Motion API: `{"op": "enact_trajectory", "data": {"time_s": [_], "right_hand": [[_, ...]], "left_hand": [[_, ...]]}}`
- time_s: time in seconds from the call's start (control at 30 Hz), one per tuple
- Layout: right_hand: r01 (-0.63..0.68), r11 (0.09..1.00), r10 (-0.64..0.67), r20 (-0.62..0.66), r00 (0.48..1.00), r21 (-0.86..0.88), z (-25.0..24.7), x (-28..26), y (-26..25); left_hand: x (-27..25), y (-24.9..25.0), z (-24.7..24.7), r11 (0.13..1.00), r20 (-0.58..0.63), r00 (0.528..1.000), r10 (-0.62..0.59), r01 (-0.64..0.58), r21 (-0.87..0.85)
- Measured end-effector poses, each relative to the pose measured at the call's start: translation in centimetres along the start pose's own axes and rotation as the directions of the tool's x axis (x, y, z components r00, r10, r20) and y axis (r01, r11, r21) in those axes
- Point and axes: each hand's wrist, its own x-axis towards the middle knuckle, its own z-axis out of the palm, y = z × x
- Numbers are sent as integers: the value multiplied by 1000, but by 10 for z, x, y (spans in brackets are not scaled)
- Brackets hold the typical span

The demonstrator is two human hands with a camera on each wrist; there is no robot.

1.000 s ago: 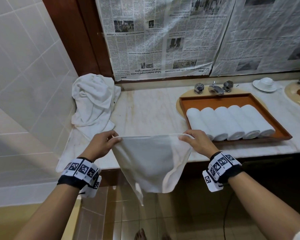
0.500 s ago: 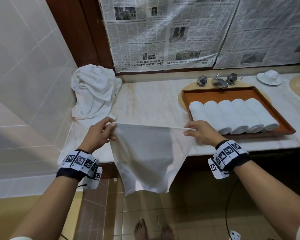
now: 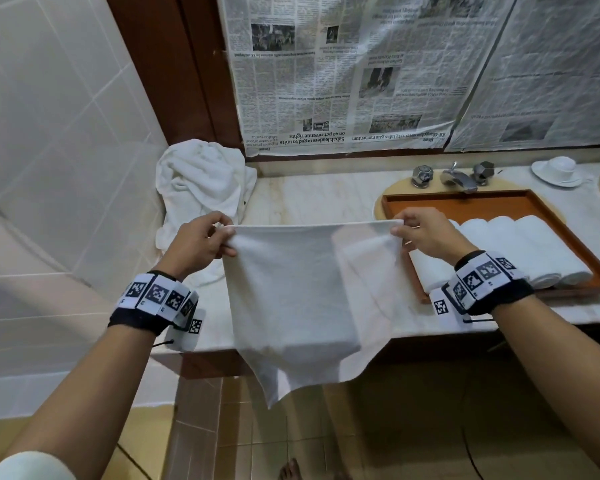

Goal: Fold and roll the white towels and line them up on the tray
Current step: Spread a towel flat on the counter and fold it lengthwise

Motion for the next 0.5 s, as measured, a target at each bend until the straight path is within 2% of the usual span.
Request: {"op": "enact_trajectory", "data": {"time_s": [0.1,0.23,0.5], "right_hand": [[-28,997,32,-54,998,67,0,16,-12],[-66,985,80,-83,993,162,1,35,-17],[-85,981,102,-92,991,176,-4,100,1]], "left_hand": [[21,2,-9,1000,16,1000,17,-17,22],[47,5,-8,999,-19,1000,19,-19,29],[116,2,12,998,-99,995,-28,35,61]]}}
